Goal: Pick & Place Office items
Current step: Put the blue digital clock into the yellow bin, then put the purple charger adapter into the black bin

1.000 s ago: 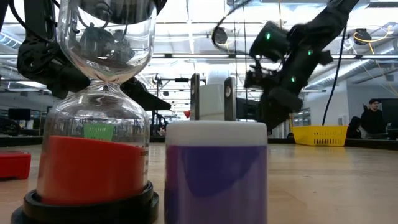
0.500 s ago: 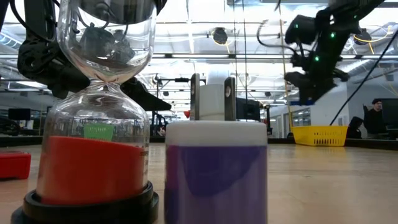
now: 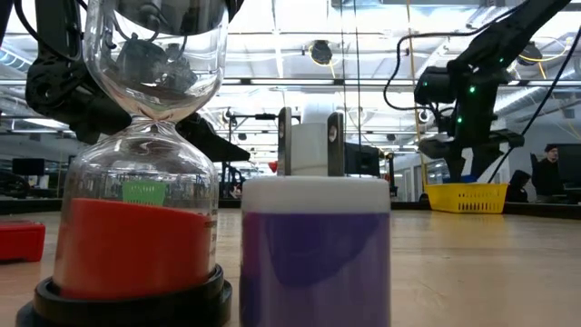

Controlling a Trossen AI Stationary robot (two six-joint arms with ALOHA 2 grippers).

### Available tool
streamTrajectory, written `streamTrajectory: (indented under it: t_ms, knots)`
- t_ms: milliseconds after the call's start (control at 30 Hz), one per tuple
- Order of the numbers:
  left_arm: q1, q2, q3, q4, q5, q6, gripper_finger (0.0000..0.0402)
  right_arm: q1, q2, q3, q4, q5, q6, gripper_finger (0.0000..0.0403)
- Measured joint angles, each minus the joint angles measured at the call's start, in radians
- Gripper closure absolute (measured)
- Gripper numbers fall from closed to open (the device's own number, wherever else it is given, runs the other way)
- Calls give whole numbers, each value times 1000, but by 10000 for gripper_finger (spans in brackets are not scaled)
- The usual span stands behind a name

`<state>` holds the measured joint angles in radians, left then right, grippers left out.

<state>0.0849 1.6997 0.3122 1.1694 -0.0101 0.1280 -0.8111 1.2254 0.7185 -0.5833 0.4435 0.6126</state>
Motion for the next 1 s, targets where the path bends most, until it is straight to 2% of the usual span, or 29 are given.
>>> streamTrajectory:
  t_ms: [233,433,833,1000]
  knots:
    - [0,0,0,1,0,-1,369,-60,87,0,27,-50,-2,238]
    - [0,0,0,1,0,-2,369,-67,101,0,42,-87,-19,219]
    - [0,0,21,4,10,-33,369,-55,3,0,33,-107,-85,152]
    - [0,0,21,-9,9,-31,369,17,-83,0,32,-105,-136,162]
